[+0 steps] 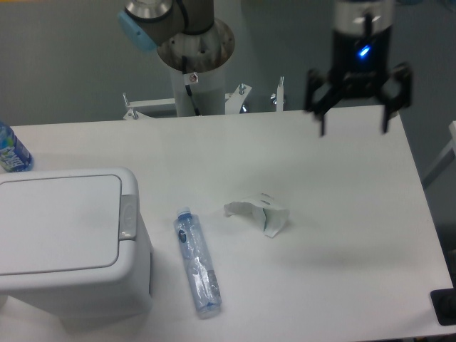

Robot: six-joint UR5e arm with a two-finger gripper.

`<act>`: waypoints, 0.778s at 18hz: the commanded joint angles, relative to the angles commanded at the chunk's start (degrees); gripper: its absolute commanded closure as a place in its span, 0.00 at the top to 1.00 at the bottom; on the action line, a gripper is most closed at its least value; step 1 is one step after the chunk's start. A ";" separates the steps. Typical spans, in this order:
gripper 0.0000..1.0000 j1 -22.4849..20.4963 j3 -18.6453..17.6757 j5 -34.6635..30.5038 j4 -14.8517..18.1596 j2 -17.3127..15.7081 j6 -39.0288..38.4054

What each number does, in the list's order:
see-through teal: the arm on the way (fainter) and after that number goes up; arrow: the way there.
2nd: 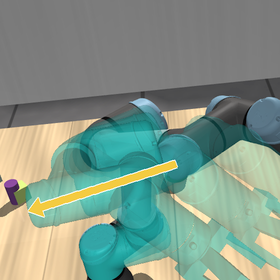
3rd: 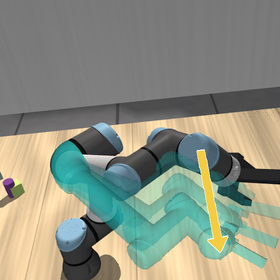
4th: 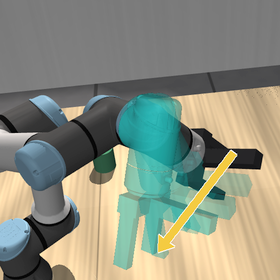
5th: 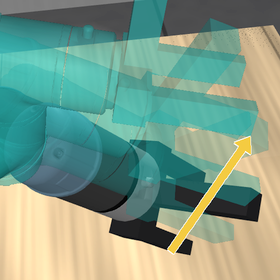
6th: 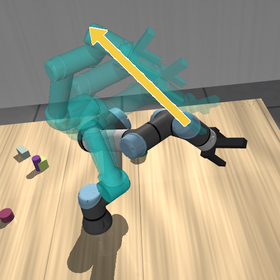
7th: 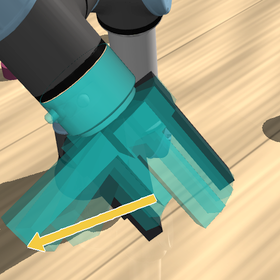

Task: Open the trash can
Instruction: 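Move the open gripper down toward the table beside the trash can, then move the gripper over the trash can's grey button and lower onto it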

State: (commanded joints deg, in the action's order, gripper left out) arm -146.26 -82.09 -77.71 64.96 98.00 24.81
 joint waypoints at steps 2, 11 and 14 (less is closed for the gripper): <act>1.00 0.80 -0.26 4.64 -0.36 0.44 -5.36; 1.00 6.86 -0.70 9.33 -2.11 4.22 -11.97; 1.00 8.62 -0.70 9.15 -4.13 5.18 -14.61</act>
State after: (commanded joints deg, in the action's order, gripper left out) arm -137.64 -82.79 -68.55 60.83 103.18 10.20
